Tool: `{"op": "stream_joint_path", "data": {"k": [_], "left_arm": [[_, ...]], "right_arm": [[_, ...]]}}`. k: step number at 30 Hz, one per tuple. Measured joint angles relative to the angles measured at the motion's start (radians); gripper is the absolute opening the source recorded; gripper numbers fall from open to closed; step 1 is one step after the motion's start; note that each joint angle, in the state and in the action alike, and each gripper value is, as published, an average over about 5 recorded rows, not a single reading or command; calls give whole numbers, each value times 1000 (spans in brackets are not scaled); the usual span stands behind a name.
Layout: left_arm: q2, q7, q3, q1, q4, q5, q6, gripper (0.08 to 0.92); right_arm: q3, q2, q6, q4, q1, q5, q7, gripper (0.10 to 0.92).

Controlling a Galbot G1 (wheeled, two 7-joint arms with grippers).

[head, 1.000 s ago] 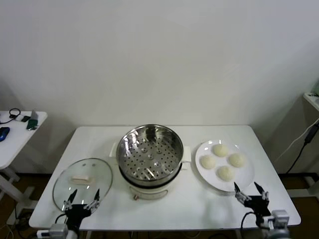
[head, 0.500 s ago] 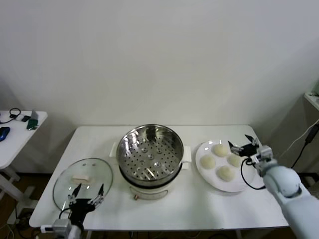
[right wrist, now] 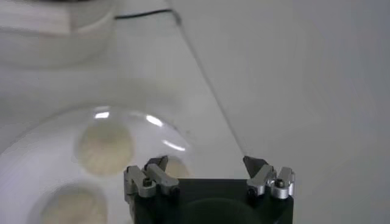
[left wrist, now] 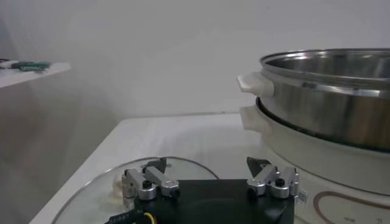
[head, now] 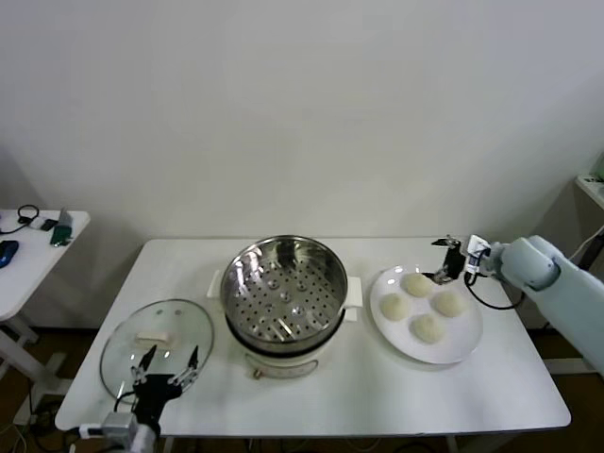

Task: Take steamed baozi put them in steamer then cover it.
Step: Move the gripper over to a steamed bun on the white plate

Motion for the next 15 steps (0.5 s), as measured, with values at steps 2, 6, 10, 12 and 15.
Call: {"op": "stream_joint_path", "data": {"k": [2, 6, 10, 12, 15], "left_arm": [[-2, 1, 0, -3, 3, 1, 0, 823], [-4, 5, -3, -6, 3, 1, 0, 823], [-4, 8, -11, -5, -5, 0, 0, 823], [-5, 8, -16, -5, -9, -1, 0, 823], [-5, 9, -22, -4, -14, -4, 0, 823]], "right_arm": [[-79, 24, 11, -48, 66, -6, -45, 823], [-200, 82, 30, -139, 158, -14, -111, 823], [-270, 144, 46, -221, 212, -27, -153, 823], [-291, 175, 55, -260, 225, -33, -169, 823], [-308, 222, 70, -317, 234, -44, -191, 823]]}}
